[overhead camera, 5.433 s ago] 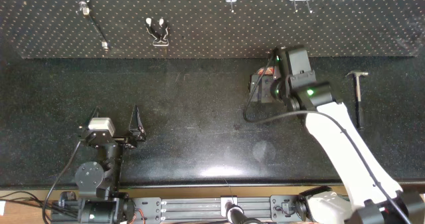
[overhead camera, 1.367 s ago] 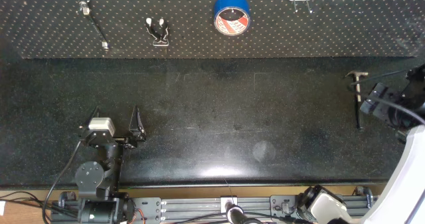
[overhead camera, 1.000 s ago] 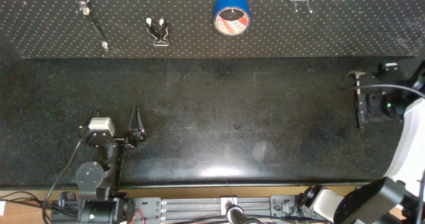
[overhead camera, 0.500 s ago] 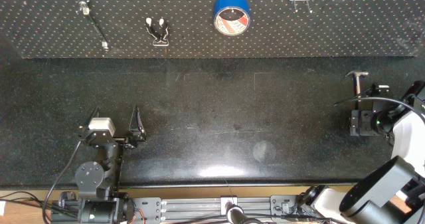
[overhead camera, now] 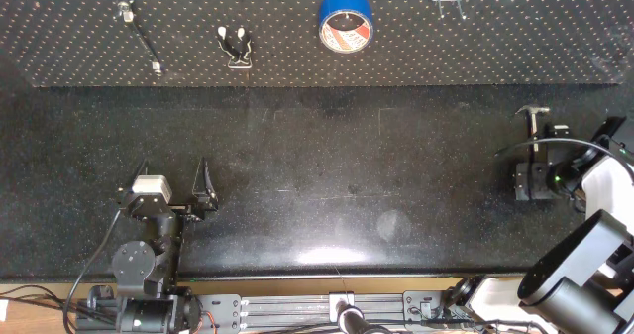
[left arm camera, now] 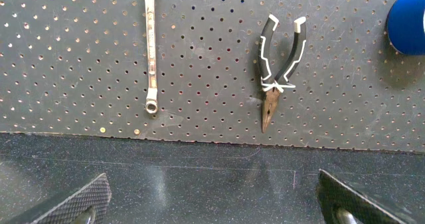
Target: Place Tools Onto Pegboard
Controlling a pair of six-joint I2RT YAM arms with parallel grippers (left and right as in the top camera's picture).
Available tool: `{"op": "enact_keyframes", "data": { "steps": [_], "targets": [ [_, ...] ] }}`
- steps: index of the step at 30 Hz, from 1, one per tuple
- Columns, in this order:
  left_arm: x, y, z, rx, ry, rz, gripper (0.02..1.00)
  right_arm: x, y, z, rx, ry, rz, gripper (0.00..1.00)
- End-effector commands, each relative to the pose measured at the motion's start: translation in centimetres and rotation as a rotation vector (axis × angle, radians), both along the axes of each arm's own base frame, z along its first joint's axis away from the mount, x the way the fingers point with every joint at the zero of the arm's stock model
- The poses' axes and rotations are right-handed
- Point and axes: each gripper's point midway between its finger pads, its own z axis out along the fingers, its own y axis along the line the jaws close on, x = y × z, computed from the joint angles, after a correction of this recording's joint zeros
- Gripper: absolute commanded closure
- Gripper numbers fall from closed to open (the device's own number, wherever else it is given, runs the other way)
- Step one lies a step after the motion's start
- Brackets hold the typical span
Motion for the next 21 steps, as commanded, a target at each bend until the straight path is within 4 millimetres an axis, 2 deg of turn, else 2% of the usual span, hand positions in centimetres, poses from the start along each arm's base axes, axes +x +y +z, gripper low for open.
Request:
{"op": "enact_keyframes", "data": {
  "steps": [1,15,17,18,21],
  "targets": [
    [0.0,-0.1,-0.1,0.006,0.0,-0.005,0.025,1.3,-0.3,-0.1,-0.003,-0.016,0.022,0.009],
    [0.0,-0.1,-0.1,0.006,0.0,-0.005,0.023,2.2,-0.9,-1.3,0.0,-0.032,-0.007,0.014],
    [0.0,-0.1,-0.1,0.006,0.0,-0.005,0.023,2.1,-0.8,-1.5,0.011,-0.023,-0.017,0.031],
    [0.0,-0.1,-0.1,0.006,0.0,-0.005,0.023,2.0,-0.7,-1.7,0.017,-0.017,-0.021,0.117],
    [0.0,-0.1,-0.1,0.006,0.0,-0.005,0.025,2.0,-0.7,-1.7,0.02,-0.018,-0.036,0.183]
  ]
}}
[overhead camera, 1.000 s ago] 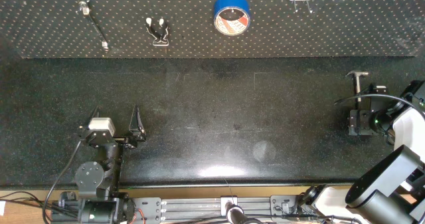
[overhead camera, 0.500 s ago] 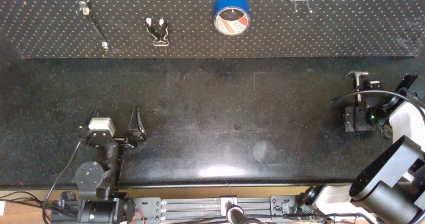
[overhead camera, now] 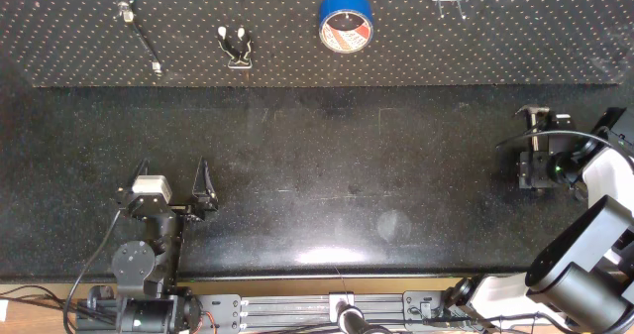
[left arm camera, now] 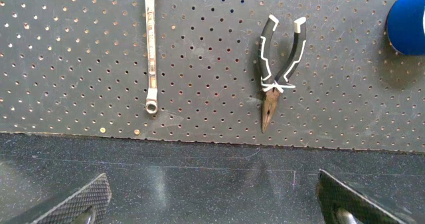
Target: Place Tools Onto Pegboard
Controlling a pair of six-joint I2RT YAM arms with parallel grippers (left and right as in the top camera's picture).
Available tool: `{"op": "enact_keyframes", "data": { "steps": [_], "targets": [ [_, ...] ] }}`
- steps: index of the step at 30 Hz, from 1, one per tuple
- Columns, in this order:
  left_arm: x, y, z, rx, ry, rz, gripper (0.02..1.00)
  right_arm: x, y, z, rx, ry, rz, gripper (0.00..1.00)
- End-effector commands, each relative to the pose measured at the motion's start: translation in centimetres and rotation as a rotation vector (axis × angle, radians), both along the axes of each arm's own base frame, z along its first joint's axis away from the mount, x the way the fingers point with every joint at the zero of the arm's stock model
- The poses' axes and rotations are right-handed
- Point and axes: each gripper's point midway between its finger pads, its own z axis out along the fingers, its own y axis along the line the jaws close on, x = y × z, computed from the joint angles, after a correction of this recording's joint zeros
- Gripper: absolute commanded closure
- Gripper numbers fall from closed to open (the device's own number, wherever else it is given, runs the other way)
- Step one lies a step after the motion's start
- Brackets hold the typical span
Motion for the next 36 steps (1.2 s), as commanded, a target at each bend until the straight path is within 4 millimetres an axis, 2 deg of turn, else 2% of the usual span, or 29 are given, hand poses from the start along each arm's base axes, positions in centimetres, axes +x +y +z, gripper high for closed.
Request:
{"op": "enact_keyframes", "data": {
  "steps": [1,3,10,12,16,18,22,24,28,30,34,36],
  "targets": [
    [0.0,-0.1,-0.1,0.006,0.001,-0.005,0.023,-0.5,0.2,-1.3,0.019,0.044,-0.026,0.185],
    [0.0,-0.1,-0.1,0.006,0.001,-0.005,0.023,-0.6,0.2,-1.4,0.02,0.046,-0.027,0.268],
    [0.0,-0.1,-0.1,0.006,0.0,-0.005,0.023,-0.7,0.4,-1.7,0.029,0.057,-0.026,0.393],
    [0.0,-0.1,-0.1,0.006,0.0,-0.005,0.023,-0.7,0.3,-1.7,0.029,0.057,-0.026,0.478],
    [0.0,-0.1,-0.1,0.006,0.0,-0.005,0.023,-0.9,0.5,-1.7,0.028,0.066,0.007,0.489],
    [0.0,-0.1,-0.1,0.006,0.0,-0.005,0.023,-1.0,0.5,-1.7,0.024,0.07,0.012,0.535],
    [0.0,-0.1,-0.1,0.006,0.0,-0.005,0.025,-1.2,0.8,-1.8,0.025,0.081,0.054,0.551],
    [0.0,-0.1,-0.1,0.006,0.0,-0.005,0.023,-1.3,0.8,-1.8,0.026,0.084,0.06,0.606],
    [0.0,-0.1,-0.1,0.006,0.0,-0.005,0.025,-1.4,1.0,-1.8,0.023,0.089,0.097,0.617],
    [0.0,-0.1,-0.1,0.006,0.001,-0.005,0.023,-1.4,1.0,-1.8,0.022,0.089,0.103,0.658],
    [0.0,-0.1,-0.1,0.006,0.001,-0.005,0.023,-1.5,1.1,-1.8,0.019,0.094,0.138,0.663],
    [0.0,-0.1,-0.1,0.006,0.001,-0.005,0.023,-1.6,1.1,-1.8,0.019,0.095,0.141,0.73]
  ]
}}
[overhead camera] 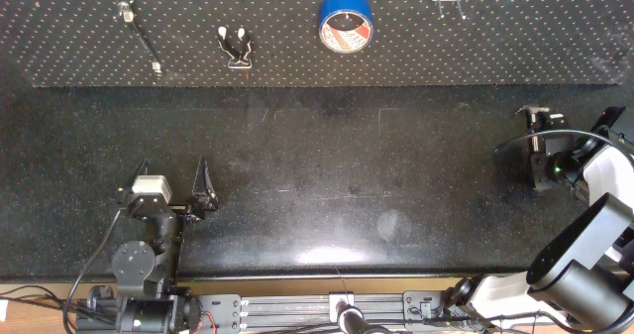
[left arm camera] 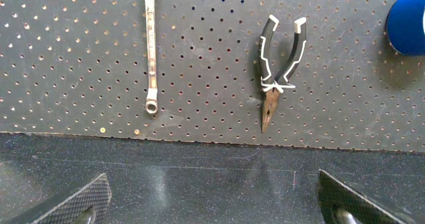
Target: Place Tools Onto Pegboard
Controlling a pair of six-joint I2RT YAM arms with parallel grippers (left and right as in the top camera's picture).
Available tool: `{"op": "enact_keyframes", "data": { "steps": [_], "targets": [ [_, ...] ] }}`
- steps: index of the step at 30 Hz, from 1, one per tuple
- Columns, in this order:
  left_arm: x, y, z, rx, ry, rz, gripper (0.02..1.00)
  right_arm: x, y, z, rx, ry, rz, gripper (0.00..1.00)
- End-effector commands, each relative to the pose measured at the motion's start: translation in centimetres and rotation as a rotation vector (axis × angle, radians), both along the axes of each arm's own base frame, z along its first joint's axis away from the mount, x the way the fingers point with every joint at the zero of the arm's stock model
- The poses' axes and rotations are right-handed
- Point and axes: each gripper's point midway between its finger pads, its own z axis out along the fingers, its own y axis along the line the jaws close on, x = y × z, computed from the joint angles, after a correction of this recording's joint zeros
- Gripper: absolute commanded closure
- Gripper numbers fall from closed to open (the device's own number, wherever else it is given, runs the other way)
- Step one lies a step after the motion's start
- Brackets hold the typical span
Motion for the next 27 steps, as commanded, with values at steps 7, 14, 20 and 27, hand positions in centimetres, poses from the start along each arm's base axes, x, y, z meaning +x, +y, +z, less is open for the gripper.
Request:
{"op": "enact_keyframes", "data": {
  "steps": [7,14,20,27],
  "targets": [
    [-0.05,-0.1,-0.06,0.006,0.0,-0.005,0.023,-1.32,0.6,-1.7,0.012,0.077,0.04,0.774],
    [-0.04,-0.1,-0.07,0.006,0.001,-0.005,0.023,-1.32,0.6,-1.7,0.014,0.077,0.029,0.781],
    [-0.05,-0.1,-0.06,0.006,0.0,-0.005,0.023,-1.32,0.6,-1.7,0.019,0.077,0.003,0.803],
    [-0.05,-0.1,-0.06,0.006,0.0,-0.005,0.023,-1.32,0.6,-1.7,0.019,0.077,0.003,0.805]
  ]
}}
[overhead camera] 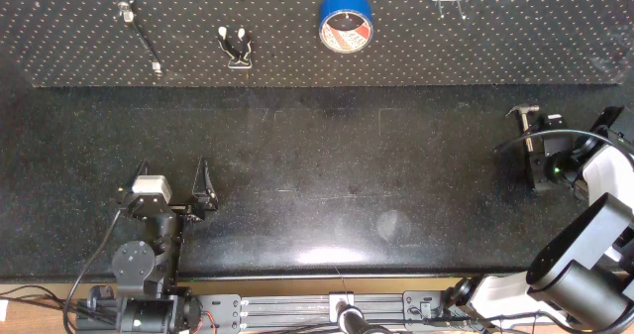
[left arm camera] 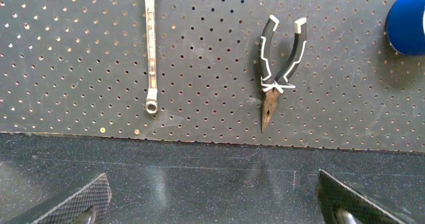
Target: Place Tools Onto Pegboard
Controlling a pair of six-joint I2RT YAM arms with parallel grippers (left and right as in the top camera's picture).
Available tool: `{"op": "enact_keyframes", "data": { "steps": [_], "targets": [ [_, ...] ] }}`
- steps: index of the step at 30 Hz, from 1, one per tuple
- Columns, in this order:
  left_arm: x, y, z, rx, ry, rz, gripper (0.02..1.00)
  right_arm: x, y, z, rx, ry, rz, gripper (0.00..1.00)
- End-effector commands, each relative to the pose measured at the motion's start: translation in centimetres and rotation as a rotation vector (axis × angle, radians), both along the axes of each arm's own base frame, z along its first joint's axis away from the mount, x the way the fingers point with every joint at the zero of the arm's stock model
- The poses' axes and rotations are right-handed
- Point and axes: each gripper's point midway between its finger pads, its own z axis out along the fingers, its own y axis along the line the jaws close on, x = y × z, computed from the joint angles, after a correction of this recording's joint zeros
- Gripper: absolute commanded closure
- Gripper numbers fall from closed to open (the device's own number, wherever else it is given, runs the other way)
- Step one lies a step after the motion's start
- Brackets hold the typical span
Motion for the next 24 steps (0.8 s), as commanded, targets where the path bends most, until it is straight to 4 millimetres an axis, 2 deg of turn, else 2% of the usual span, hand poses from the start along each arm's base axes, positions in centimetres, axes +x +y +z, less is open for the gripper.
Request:
{"op": "enact_keyframes", "data": {
  "steps": [1,13,17,21,24],
  "targets": [
    [0.0,-0.1,-0.1,0.006,0.0,-0.005,0.023,-1.2,0.4,-1.7,0.019,0.07,-0.013,0.807],
    [0.0,-0.1,-0.1,0.006,0.001,-0.005,0.023,-1.2,0.4,-1.7,0.019,0.069,-0.013,0.814],
    [0.0,-0.1,-0.1,0.006,0.0,-0.005,0.023,-1.1,0.6,-1.5,0.021,0.064,-0.023,0.919],
    [0.0,-0.1,-0.1,0.006,0.0,-0.005,0.023,-0.6,1.8,0.5,0.008,0.04,-0.014,0.923],
    [0.0,-0.1,-0.1,0.006,0.0,-0.005,0.023,-0.9,3.9,3.0,-0.001,0.026,0.031,0.925]
  ]
}}
